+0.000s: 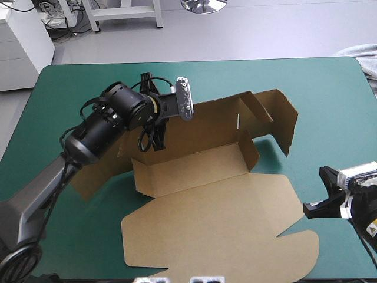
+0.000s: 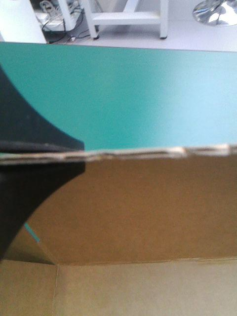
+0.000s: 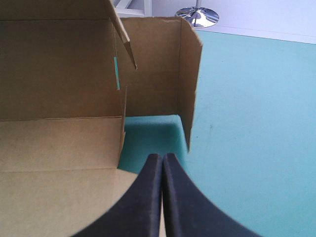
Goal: Fold the box
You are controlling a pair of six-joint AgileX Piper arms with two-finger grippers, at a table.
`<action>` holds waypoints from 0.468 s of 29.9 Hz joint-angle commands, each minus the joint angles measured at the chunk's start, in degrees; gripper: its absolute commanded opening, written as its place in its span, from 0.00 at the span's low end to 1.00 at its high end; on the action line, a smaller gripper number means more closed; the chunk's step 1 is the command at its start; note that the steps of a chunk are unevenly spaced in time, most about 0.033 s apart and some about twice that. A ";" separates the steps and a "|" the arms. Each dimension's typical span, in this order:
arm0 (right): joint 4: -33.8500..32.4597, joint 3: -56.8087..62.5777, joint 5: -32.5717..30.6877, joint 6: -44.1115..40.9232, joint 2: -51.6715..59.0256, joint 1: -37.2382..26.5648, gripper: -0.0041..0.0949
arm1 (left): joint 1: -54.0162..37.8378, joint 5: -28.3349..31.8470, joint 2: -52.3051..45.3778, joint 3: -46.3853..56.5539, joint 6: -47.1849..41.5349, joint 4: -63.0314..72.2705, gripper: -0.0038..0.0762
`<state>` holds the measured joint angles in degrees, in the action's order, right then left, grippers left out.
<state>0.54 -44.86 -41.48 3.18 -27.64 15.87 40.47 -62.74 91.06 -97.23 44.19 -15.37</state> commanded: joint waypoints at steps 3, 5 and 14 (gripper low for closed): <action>-0.54 -6.69 3.43 0.02 -5.60 -0.09 0.02 | 2.70 9.53 -8.06 8.33 0.27 -4.25 0.04; -0.54 -8.77 3.30 -0.09 -7.62 -0.09 0.02 | 3.96 11.85 -9.37 12.11 -0.12 -5.85 0.04; -0.54 -20.52 -0.56 -0.74 -18.87 -0.09 0.02 | 8.84 21.87 -12.65 25.14 -9.88 -22.57 0.04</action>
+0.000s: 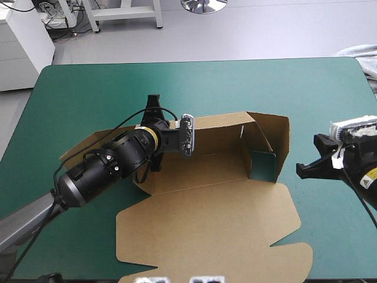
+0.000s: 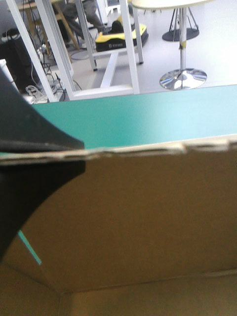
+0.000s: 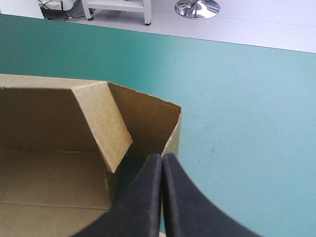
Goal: Fold the box
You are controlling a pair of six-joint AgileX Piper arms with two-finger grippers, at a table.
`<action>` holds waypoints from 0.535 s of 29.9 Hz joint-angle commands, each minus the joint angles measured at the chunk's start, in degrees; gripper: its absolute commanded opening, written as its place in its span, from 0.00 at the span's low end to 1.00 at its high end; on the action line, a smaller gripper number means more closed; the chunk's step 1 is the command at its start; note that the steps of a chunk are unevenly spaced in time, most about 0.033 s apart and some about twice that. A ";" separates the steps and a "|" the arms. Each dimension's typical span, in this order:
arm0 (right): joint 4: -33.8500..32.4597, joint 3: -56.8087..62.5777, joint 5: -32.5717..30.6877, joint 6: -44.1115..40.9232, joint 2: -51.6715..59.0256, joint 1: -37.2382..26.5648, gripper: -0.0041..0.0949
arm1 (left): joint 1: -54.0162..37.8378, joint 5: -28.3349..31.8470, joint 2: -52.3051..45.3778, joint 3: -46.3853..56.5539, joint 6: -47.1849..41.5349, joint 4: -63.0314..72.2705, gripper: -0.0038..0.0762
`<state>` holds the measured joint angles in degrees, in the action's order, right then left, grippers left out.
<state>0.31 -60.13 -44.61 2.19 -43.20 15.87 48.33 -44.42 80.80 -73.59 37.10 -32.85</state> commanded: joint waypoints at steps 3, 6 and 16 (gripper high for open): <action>-0.31 -10.20 1.53 0.25 -9.03 -0.09 0.02 | 0.98 5.99 -3.49 4.51 -5.96 -8.57 0.04; -0.78 -16.14 -0.79 0.25 -15.81 -0.09 0.02 | 0.98 6.86 -3.84 6.15 -10.07 -12.60 0.04; 5.76 -43.03 -17.82 6.18 -44.41 -2.05 0.02 | 0.98 6.50 -4.66 9.08 -15.16 -17.58 0.04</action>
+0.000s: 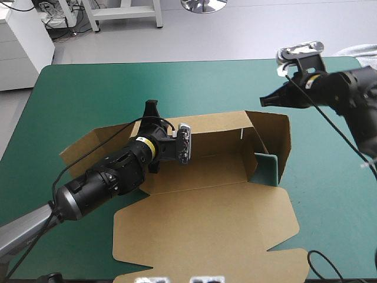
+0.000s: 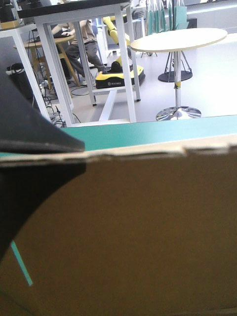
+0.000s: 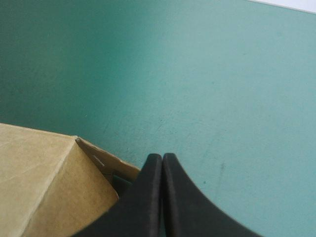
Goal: Fold the box
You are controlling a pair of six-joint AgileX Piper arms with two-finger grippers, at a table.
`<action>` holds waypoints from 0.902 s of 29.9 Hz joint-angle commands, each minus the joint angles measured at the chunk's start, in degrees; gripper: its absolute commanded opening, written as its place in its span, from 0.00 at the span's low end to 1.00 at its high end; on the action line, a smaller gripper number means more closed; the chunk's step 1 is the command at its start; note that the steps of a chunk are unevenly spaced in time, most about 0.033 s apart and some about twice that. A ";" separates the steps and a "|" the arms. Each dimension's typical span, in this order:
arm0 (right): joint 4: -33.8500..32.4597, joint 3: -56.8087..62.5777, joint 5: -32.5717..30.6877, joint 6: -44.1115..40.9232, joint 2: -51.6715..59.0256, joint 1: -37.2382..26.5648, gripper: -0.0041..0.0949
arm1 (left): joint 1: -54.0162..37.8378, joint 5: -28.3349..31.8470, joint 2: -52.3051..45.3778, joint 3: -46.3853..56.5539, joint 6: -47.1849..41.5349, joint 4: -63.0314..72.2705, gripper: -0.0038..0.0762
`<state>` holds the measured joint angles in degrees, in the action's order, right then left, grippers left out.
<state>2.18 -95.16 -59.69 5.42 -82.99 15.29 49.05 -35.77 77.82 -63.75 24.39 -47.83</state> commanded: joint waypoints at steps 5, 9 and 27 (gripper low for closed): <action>12.55 -20.47 -9.94 5.00 -14.12 -4.72 0.02 | 0.26 -1.99 -1.67 -0.77 -2.80 -2.07 0.04; 13.28 -21.75 -11.89 5.00 -18.01 -6.41 0.02 | 0.26 -1.99 -1.67 -0.77 -2.80 -2.04 0.04; 25.59 -17.37 -12.26 4.18 -22.82 -10.92 0.02 | 0.26 -3.65 -0.50 -0.77 -2.80 -4.54 0.04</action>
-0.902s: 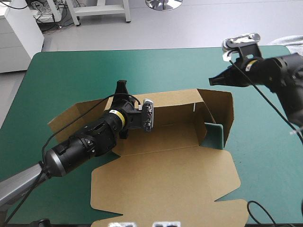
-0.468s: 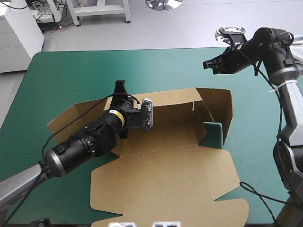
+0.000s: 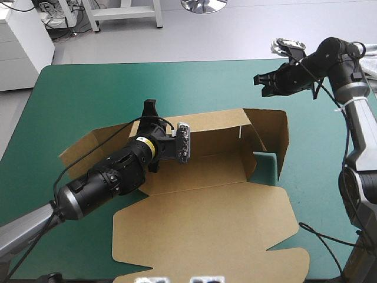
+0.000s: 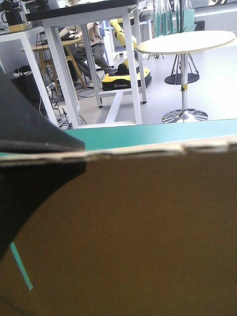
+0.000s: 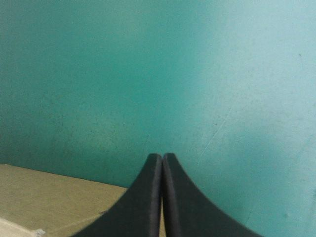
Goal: Fold the box
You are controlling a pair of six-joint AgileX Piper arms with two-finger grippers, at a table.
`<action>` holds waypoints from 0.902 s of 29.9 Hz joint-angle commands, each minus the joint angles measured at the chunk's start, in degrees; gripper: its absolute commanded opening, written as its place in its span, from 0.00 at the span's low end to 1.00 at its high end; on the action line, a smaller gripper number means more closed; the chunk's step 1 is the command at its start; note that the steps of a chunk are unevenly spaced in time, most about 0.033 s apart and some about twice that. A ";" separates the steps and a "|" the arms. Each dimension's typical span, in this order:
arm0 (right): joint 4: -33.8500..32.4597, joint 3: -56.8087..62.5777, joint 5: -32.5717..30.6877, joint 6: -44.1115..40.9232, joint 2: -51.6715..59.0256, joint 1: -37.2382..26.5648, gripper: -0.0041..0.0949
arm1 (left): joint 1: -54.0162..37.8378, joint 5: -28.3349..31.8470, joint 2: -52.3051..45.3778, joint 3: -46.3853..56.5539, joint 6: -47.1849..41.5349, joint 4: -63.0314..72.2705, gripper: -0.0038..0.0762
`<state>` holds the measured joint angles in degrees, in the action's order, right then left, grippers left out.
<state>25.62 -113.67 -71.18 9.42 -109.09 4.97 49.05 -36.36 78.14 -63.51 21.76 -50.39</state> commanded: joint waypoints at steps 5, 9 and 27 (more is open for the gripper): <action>4.41 7.90 -0.77 2.95 4.43 -0.60 0.02 | 0.26 -3.42 -0.19 -1.00 -0.31 -1.78 0.04; 4.25 12.23 -0.77 5.24 6.74 -0.60 0.02 | 0.26 -3.05 -0.19 -1.00 -0.31 -1.78 0.04; 14.61 37.49 10.65 26.12 21.83 -0.60 0.02 | 0.26 -3.97 -0.19 -1.00 -0.31 -1.78 0.04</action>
<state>35.92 -79.41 -66.09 30.13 -93.29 4.97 49.05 -37.04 79.21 -63.51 21.40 -52.03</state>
